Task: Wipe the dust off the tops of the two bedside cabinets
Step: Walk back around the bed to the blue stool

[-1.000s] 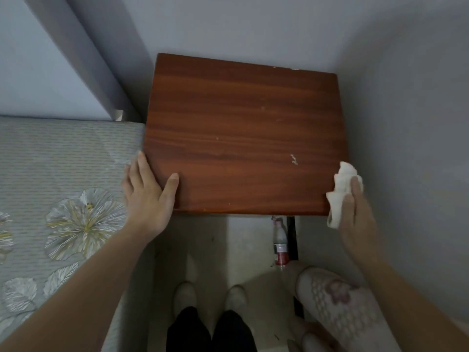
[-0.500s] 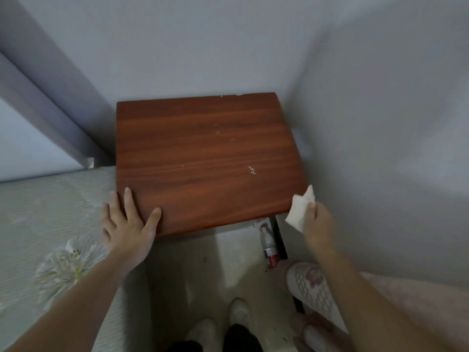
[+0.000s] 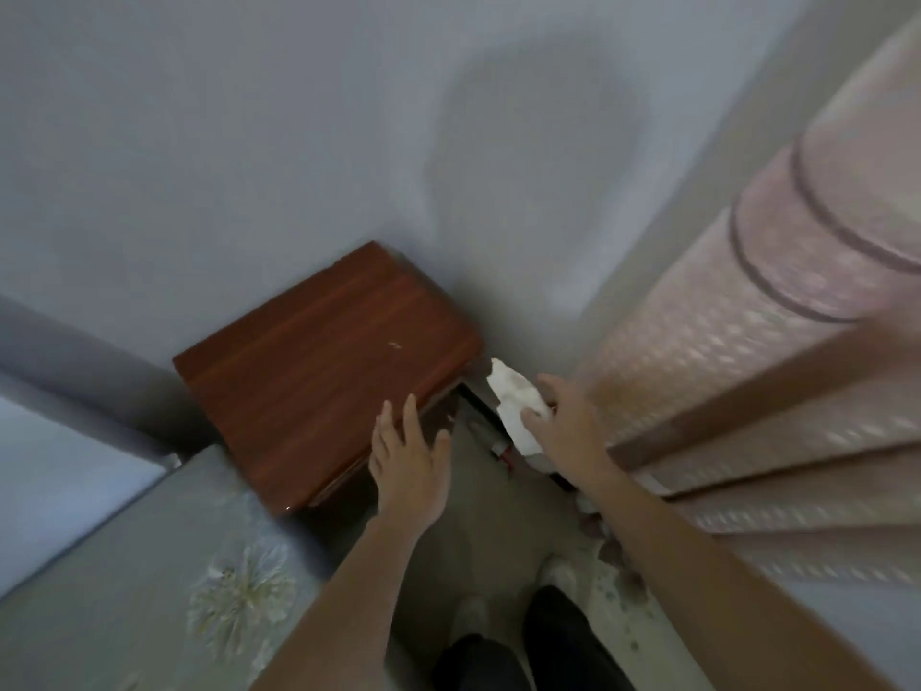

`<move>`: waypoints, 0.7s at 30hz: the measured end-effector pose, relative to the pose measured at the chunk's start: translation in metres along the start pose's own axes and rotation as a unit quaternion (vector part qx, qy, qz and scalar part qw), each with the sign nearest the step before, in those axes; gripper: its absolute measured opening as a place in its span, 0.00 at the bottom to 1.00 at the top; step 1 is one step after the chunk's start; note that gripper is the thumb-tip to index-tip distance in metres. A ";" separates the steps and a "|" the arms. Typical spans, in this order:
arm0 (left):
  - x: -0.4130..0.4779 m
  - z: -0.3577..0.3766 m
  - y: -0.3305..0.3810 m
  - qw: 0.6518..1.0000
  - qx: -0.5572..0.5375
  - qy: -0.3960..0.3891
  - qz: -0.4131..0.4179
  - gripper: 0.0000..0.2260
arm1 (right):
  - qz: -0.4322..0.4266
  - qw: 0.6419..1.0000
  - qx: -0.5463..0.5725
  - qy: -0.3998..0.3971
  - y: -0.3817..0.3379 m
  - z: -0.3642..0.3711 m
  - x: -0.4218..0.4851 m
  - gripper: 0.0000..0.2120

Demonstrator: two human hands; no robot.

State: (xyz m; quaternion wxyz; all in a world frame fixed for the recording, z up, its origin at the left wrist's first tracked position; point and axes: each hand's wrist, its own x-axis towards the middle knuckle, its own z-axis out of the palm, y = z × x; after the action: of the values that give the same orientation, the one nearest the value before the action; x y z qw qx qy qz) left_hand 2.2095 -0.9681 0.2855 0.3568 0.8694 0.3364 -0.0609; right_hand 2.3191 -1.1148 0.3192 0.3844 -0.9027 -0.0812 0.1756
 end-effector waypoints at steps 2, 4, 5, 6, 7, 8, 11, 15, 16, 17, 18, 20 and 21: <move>-0.016 0.000 0.021 0.999 -0.009 -0.011 0.049 0.27 | -0.001 0.999 0.017 0.045 0.004 -0.024 -0.031 0.18; -0.035 0.005 0.041 0.993 -0.009 -0.030 0.115 0.26 | 0.019 0.996 0.033 0.085 0.015 -0.049 -0.062 0.14; -0.044 0.011 0.051 0.988 -0.004 -0.045 0.145 0.27 | 0.035 0.994 0.041 0.095 0.022 -0.061 -0.078 0.13; -0.053 0.019 0.060 0.983 0.005 -0.067 0.171 0.27 | 0.049 0.992 0.051 0.106 0.031 -0.073 -0.095 0.11; -0.065 0.027 0.071 0.977 0.016 -0.089 0.195 0.27 | 0.063 0.989 0.055 0.121 0.041 -0.084 -0.111 0.10; -0.075 0.037 0.082 0.969 0.024 -0.108 0.221 0.26 | 0.081 0.985 0.059 0.139 0.052 -0.096 -0.128 0.09; -0.111 0.068 0.120 0.934 0.056 -0.173 0.306 0.25 | 0.131 0.968 0.057 0.208 0.090 -0.132 -0.178 0.07; -0.173 0.123 0.172 0.869 0.125 -0.263 0.399 0.24 | 0.210 0.938 0.040 0.273 0.147 -0.183 -0.250 0.07; -0.190 0.137 0.185 0.849 0.144 -0.284 0.422 0.25 | 0.232 0.928 0.043 0.288 0.162 -0.195 -0.268 0.07; -0.209 0.149 0.200 0.825 0.169 -0.304 0.445 0.25 | 0.256 0.916 0.052 0.305 0.177 -0.207 -0.286 0.07; -0.227 0.165 0.214 0.799 0.199 -0.318 0.470 0.26 | 0.276 0.902 0.066 0.326 0.192 -0.220 -0.305 0.07; -0.264 0.194 0.243 0.748 0.254 -0.336 0.514 0.25 | 0.299 0.875 0.098 0.369 0.223 -0.245 -0.343 0.07; -0.284 0.208 0.257 0.727 0.274 -0.341 0.530 0.25 | 0.306 0.862 0.115 0.387 0.238 -0.257 -0.363 0.06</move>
State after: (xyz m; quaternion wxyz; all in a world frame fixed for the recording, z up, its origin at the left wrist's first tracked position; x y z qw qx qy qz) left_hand 2.1816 -1.3928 0.3797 0.1685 0.8868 -0.3545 -0.2439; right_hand 2.0838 -1.5528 0.4049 0.4125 -0.8268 0.3756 -0.0713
